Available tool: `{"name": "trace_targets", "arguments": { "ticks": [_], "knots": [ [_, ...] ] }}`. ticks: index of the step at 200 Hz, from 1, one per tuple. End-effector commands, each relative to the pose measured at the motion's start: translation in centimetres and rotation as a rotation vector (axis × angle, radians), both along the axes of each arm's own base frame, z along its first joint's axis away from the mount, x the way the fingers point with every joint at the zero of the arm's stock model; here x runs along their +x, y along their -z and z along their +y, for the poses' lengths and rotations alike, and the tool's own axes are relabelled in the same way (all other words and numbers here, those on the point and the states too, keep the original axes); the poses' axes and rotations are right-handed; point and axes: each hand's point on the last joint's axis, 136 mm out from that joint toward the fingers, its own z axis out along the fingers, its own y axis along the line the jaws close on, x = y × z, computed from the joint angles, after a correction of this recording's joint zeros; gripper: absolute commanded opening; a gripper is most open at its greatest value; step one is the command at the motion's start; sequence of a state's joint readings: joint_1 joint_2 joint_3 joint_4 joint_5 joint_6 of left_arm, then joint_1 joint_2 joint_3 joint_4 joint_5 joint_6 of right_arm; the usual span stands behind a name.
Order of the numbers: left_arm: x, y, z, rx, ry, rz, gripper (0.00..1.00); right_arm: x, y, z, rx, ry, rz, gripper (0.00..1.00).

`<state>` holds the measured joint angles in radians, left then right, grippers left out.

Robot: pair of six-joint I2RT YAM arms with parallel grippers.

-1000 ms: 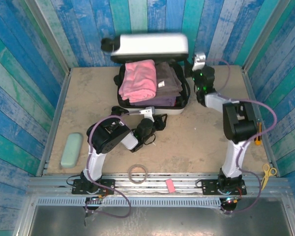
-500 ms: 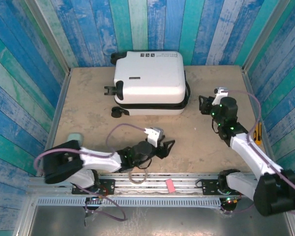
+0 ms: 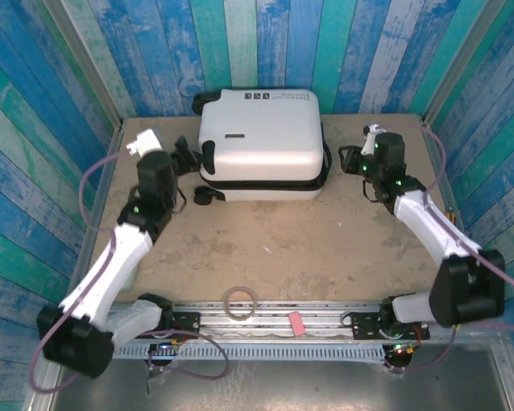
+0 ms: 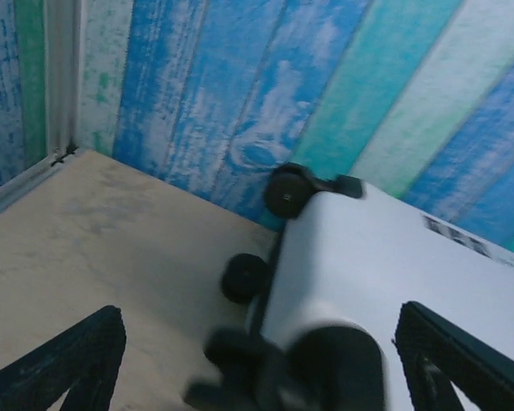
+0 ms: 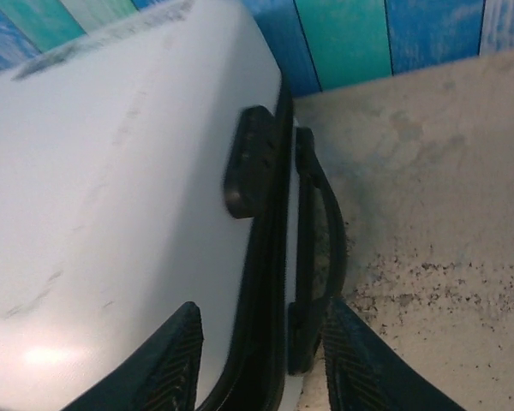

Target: Pack the luggage

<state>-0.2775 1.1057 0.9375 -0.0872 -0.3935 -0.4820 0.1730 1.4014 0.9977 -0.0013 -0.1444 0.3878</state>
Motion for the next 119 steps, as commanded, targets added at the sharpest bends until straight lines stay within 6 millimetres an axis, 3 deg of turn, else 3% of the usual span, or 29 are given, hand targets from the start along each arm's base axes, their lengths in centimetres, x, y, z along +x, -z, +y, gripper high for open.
{"name": "trace_targets", "arguments": {
  "ticks": [1,31,62,84,119],
  "knots": [
    [4.1,7.6,-0.5,0.004,0.155,0.310,0.85,3.5,1.1,-1.9,0.041,0.047,0.069,0.36],
    [9.3,13.9,-0.4,-0.140,0.229,0.476,0.79,8.9,2.7,-4.2,0.133,0.043,0.129,0.28],
    [11.7,19.7,-1.7,-0.172,0.291,0.608,0.72,13.8,5.2,-4.1,0.236,-0.040,0.167,0.26],
    [12.0,21.6,-2.5,-0.177,0.341,0.635,0.69,16.1,7.9,-2.6,0.290,-0.128,0.236,0.26],
    [11.2,21.5,-4.0,-0.188,0.435,0.604,0.65,18.0,11.8,0.1,0.324,-0.222,0.334,0.28]
  ]
}}
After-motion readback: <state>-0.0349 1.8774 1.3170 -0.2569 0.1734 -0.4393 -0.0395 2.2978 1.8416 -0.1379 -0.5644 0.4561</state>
